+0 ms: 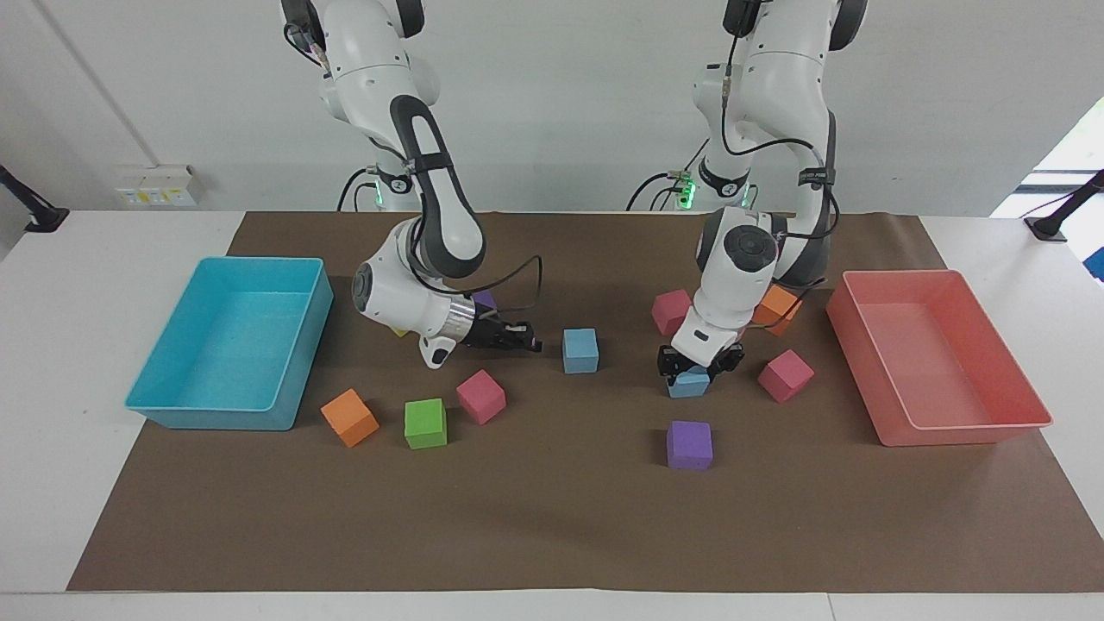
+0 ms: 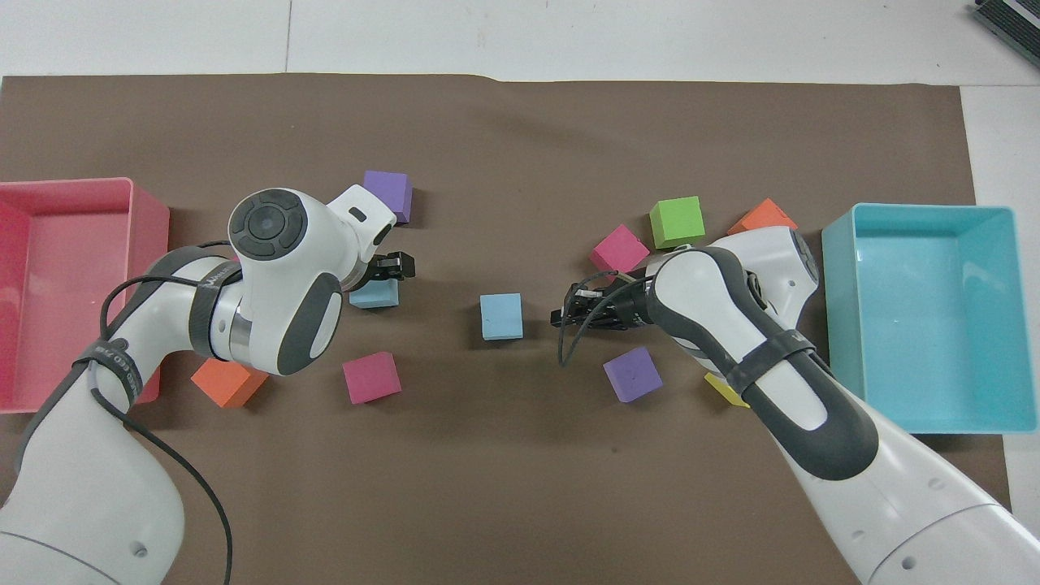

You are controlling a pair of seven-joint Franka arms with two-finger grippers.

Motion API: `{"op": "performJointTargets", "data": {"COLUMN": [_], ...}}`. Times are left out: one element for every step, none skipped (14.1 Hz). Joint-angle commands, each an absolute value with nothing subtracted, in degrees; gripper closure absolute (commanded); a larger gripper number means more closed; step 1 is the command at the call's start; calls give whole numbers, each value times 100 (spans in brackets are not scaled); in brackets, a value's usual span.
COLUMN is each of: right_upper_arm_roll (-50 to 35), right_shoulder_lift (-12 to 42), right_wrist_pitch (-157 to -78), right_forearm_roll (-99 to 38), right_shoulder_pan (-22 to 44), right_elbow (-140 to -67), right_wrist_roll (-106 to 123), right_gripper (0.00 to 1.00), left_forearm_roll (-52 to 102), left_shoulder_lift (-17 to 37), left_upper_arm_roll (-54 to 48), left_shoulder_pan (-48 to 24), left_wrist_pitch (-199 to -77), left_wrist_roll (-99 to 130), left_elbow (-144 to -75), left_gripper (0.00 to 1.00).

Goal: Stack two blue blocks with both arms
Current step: 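Grasp the other light blue cube with the left gripper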

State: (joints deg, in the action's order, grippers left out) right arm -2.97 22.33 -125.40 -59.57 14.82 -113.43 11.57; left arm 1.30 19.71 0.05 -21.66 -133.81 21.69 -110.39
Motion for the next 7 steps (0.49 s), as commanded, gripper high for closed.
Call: {"op": "performJointTargets", "data": {"right_upper_arm_roll": [-334, -334, -325, -325, -334, -325, -325], "right_shoulder_lift": [2215, 2215, 2215, 2215, 2215, 2215, 2215], "right_wrist_pitch": [-12691, -12691, -12683, -12683, -12691, -12691, -12691], "right_forearm_roll": [-6196, -6196, -6196, -6196, -6196, -6196, -6196], "right_shoulder_pan": [1477, 1477, 1477, 1477, 1477, 1477, 1477], "right_elbow": [-11417, -11417, -11417, -11417, -11417, -11426, -11426], "right_wrist_roll": [1406, 1406, 1406, 1406, 1406, 1406, 1406], "right_gripper": [100, 100, 100, 100, 100, 100, 100], "left_forearm_roll": [114, 114, 114, 97, 79, 70, 53], "left_shoulder_lift": [1907, 1907, 1907, 1907, 1916, 1907, 1916], "left_upper_arm_roll": [62, 62, 62, 62, 62, 70, 70], "left_shoulder_pan": [-2224, -2224, -2232, -2241, -2241, -2250, -2259], "left_wrist_pitch": [-13500, -13500, -13500, -13500, -13500, -13483, -13448], "left_wrist_roll": [2215, 2224, 2215, 2215, 2215, 2215, 2215], "left_elbow": [-11180, -11180, -11171, -11171, -11162, -11145, -11127], "left_gripper": [54, 61, 64, 64, 65, 68, 72]}}
